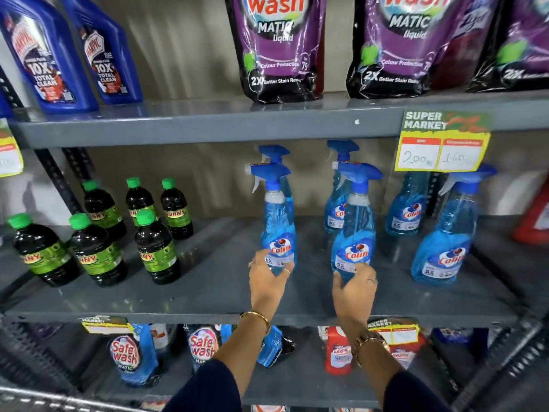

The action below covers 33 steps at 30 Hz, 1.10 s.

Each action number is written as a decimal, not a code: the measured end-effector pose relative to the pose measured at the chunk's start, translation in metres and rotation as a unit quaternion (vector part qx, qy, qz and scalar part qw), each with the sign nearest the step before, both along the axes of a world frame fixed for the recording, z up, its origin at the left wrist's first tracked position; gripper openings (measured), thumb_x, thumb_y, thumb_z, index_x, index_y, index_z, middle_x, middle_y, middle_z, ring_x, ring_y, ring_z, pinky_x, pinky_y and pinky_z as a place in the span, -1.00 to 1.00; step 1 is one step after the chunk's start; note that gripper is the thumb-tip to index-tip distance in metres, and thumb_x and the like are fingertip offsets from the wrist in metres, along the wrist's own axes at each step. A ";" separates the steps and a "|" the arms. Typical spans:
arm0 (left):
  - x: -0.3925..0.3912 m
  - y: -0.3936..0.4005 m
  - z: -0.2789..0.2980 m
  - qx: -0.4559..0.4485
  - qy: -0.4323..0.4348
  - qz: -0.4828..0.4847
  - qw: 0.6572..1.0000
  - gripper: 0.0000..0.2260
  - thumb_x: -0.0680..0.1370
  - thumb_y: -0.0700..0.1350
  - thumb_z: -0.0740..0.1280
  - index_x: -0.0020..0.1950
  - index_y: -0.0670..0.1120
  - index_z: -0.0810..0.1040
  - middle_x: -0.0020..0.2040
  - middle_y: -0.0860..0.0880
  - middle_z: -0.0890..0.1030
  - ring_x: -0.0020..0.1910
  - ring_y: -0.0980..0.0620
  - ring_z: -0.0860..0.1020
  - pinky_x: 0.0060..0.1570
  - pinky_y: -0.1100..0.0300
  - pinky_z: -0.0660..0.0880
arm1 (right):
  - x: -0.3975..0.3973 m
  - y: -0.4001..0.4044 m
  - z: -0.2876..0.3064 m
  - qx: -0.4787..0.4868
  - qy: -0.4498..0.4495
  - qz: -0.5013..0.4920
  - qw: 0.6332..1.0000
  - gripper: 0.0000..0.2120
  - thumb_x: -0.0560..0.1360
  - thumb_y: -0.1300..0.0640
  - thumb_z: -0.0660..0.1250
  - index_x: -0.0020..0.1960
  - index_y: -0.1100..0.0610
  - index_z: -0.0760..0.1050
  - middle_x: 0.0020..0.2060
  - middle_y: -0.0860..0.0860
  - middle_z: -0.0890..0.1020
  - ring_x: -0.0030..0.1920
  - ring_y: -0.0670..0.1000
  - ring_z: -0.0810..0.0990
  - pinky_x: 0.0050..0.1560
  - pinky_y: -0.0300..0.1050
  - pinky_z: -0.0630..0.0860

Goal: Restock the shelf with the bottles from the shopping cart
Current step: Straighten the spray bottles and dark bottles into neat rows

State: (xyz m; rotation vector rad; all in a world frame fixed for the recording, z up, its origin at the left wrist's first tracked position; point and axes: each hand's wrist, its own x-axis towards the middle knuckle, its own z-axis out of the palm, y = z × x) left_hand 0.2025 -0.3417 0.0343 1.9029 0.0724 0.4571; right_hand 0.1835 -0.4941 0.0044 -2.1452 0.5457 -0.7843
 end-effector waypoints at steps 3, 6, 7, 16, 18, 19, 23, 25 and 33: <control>-0.008 -0.006 -0.017 0.052 0.017 -0.037 0.998 -0.57 0.38 -0.11 0.47 0.19 -0.15 0.44 0.12 -0.12 0.57 0.10 -0.01 0.42 -0.01 0.39 0.31 | 0.003 -0.004 0.002 -0.014 0.014 -0.047 0.999 -0.38 0.30 0.12 0.51 0.20 0.39 0.32 0.07 0.35 0.47 0.06 0.35 0.45 0.03 0.19 0.45; -0.014 -0.008 -0.036 0.109 0.061 -0.074 0.989 -0.52 0.42 -0.09 0.43 0.28 -0.15 0.38 0.22 -0.13 0.50 0.24 -0.07 0.39 0.18 0.24 0.31 | 0.010 -0.009 0.002 -0.007 -0.002 -0.066 0.998 -0.24 0.24 0.06 0.55 0.26 0.36 0.27 0.15 0.33 0.43 0.10 0.32 0.43 0.10 0.18 0.44; -0.017 -0.008 -0.042 0.124 0.079 -0.084 0.986 -0.50 0.43 -0.07 0.42 0.31 -0.16 0.35 0.26 -0.14 0.47 0.27 -0.09 0.38 0.22 0.23 0.29 | 0.013 -0.010 0.001 0.006 -0.006 -0.068 0.998 -0.20 0.23 0.04 0.55 0.28 0.35 0.25 0.18 0.33 0.41 0.13 0.31 0.41 0.13 0.19 0.44; -0.012 -0.015 -0.072 0.389 0.113 -0.097 0.909 -0.39 0.54 0.23 0.08 0.49 -0.08 0.13 0.55 -0.03 0.11 0.54 0.03 0.02 0.50 0.05 -0.11 | 0.038 -0.008 -0.006 0.045 -0.018 -0.066 0.997 0.05 0.14 -0.09 0.59 0.38 0.32 0.12 0.32 0.30 0.30 0.25 0.31 0.32 0.26 0.16 0.36; -0.010 -0.016 -0.071 0.393 0.126 -0.102 0.905 -0.38 0.54 0.23 0.08 0.50 -0.07 0.11 0.56 -0.01 0.08 0.54 0.04 -0.01 0.49 0.05 -0.12 | 0.044 -0.007 -0.006 0.045 -0.010 -0.078 0.996 0.07 0.12 -0.10 0.60 0.38 0.32 0.11 0.32 0.29 0.30 0.25 0.31 0.33 0.26 0.16 0.35; -0.009 -0.016 -0.071 0.394 0.131 -0.105 0.904 -0.38 0.54 0.23 0.08 0.50 -0.07 0.09 0.56 0.00 0.07 0.54 0.04 -0.02 0.49 0.04 -0.12 | 0.046 -0.007 -0.006 0.043 -0.004 -0.082 0.996 0.08 0.12 -0.10 0.60 0.39 0.32 0.10 0.32 0.29 0.31 0.26 0.30 0.33 0.27 0.16 0.36; -0.009 -0.015 -0.068 0.397 0.149 -0.114 0.899 -0.37 0.54 0.22 0.08 0.51 -0.07 0.06 0.56 0.01 0.05 0.54 0.04 -0.04 0.49 0.03 -0.14 | 0.050 -0.010 -0.010 0.048 0.009 -0.085 0.995 0.05 0.14 -0.07 0.59 0.39 0.29 0.08 0.29 0.27 0.34 0.24 0.26 0.36 0.22 0.13 0.41; -0.009 -0.015 -0.065 0.401 0.158 -0.120 0.894 -0.37 0.55 0.22 0.07 0.51 -0.08 0.05 0.57 0.00 0.03 0.54 0.03 -0.06 0.50 0.02 -0.15 | 0.050 -0.012 -0.011 0.046 0.022 -0.077 0.996 0.05 0.13 -0.06 0.57 0.39 0.28 0.07 0.28 0.27 0.34 0.23 0.26 0.35 0.22 0.15 0.43; -0.010 -0.015 -0.061 0.395 0.174 -0.136 0.892 -0.37 0.55 0.21 0.07 0.51 -0.08 0.04 0.57 -0.01 0.01 0.54 0.02 -0.08 0.50 0.00 -0.16 | 0.032 -0.015 -0.013 0.049 0.035 -0.055 0.997 0.09 0.13 -0.05 0.58 0.42 0.22 0.00 0.30 0.23 0.30 0.27 0.22 0.31 0.14 0.17 0.48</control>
